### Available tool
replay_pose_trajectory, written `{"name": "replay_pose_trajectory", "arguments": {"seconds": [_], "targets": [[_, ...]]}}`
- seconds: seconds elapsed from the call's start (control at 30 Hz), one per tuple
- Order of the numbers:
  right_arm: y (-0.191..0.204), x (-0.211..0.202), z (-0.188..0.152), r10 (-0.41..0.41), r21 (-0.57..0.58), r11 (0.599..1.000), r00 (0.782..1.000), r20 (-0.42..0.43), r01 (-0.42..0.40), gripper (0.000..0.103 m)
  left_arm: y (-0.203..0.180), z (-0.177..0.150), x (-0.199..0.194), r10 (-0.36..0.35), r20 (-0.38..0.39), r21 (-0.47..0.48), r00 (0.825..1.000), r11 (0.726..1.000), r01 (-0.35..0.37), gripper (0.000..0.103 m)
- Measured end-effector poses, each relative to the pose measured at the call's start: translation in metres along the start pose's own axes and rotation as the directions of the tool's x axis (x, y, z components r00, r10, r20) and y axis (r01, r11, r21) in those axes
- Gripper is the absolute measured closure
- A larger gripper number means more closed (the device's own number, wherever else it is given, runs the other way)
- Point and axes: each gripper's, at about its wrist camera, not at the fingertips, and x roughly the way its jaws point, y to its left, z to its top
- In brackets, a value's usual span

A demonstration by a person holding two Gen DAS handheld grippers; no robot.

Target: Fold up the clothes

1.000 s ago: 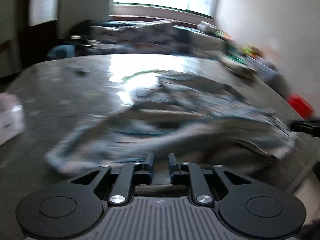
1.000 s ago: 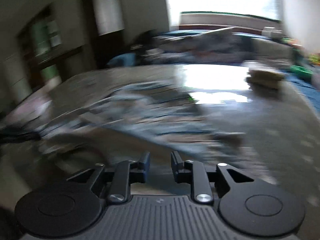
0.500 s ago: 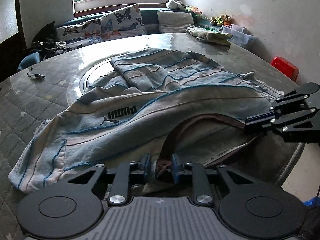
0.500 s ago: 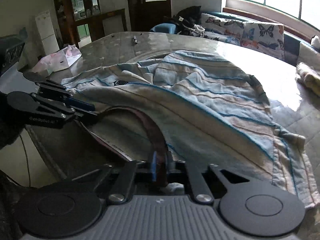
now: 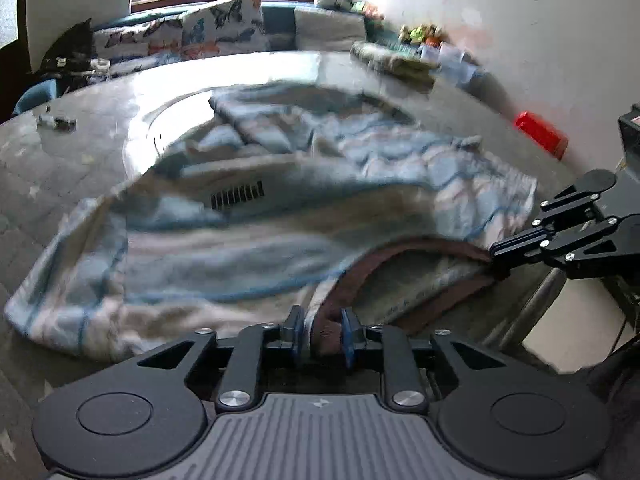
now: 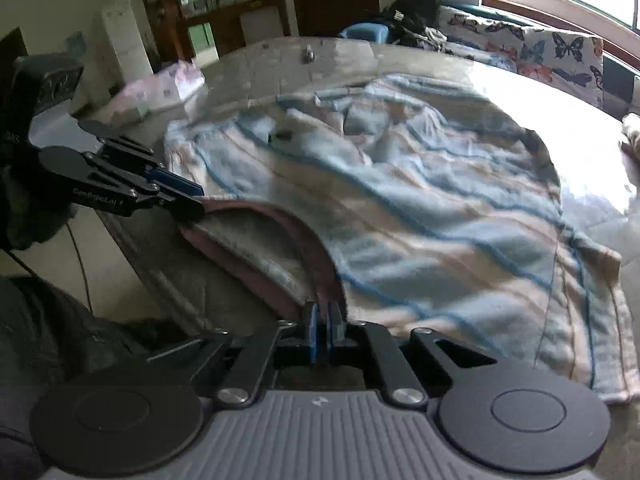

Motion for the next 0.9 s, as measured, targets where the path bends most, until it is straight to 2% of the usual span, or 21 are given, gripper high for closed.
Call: {"name": "replay_pose_trajectory", "arguments": {"seconds": [0.1, 0.2, 0.3, 0.37, 0.43, 0.53, 0.6, 0.77, 0.83, 0.87, 0.9], "targets": [[-0.020, -0.014, 0.024, -0.017, 0.034, 0.999, 0.998, 0.065, 0.015, 0.095, 0.011, 0.021, -0.004, 0.039, 0.051, -0.006, 0.998, 0.999, -0.039, 0.072], [-0.047, -0.011, 0.052, -0.087, 0.086, 0.993, 0.989, 0.121, 0.077, 0.093, 0.027, 0.046, 0.002, 0.103, 0.094, -0.034, 0.990, 0.994, -0.101, 0.072], [-0.079, 0.002, 0.079, -0.157, 0.154, 0.979, 0.975, 0.155, 0.133, 0.092, 0.046, 0.073, 0.022, 0.187, 0.103, -0.064, 0.977, 0.981, -0.181, 0.073], [-0.105, 0.017, 0.097, -0.202, 0.215, 0.962, 0.966, 0.160, 0.165, 0.088, 0.059, 0.091, 0.036, 0.241, 0.104, -0.079, 0.965, 0.969, -0.233, 0.073], [-0.130, 0.032, 0.111, -0.253, 0.265, 0.942, 0.954, 0.163, 0.205, 0.079, 0.069, 0.105, 0.051, 0.259, 0.099, -0.079, 0.961, 0.964, -0.252, 0.073], [-0.166, 0.060, 0.130, -0.305, 0.330, 0.912, 0.941, 0.145, 0.245, 0.079, 0.078, 0.125, 0.076, 0.273, 0.087, -0.048, 0.958, 0.962, -0.270, 0.072], [-0.182, 0.080, 0.138, -0.303, 0.356, 0.902, 0.945, 0.123, 0.242, 0.079, 0.081, 0.132, 0.090, 0.280, 0.070, -0.018, 0.957, 0.960, -0.279, 0.072], [-0.197, 0.119, 0.144, -0.295, 0.340, 0.903, 0.954, 0.049, 0.262, 0.078, 0.091, 0.140, 0.121, 0.285, 0.018, 0.023, 0.958, 0.958, -0.286, 0.072], [-0.199, 0.126, 0.143, -0.291, 0.338, 0.904, 0.956, 0.037, 0.262, 0.078, 0.094, 0.140, 0.127, 0.265, 0.007, 0.033, 0.964, 0.964, -0.265, 0.072], [-0.198, 0.127, 0.143, -0.288, 0.334, 0.906, 0.957, 0.037, 0.260, 0.080, 0.095, 0.141, 0.130, 0.252, 0.003, 0.038, 0.968, 0.967, -0.252, 0.072], [-0.196, 0.127, 0.143, -0.286, 0.325, 0.910, 0.957, 0.039, 0.259, 0.089, 0.095, 0.141, 0.133, 0.239, -0.001, 0.042, 0.971, 0.970, -0.238, 0.075]]}}
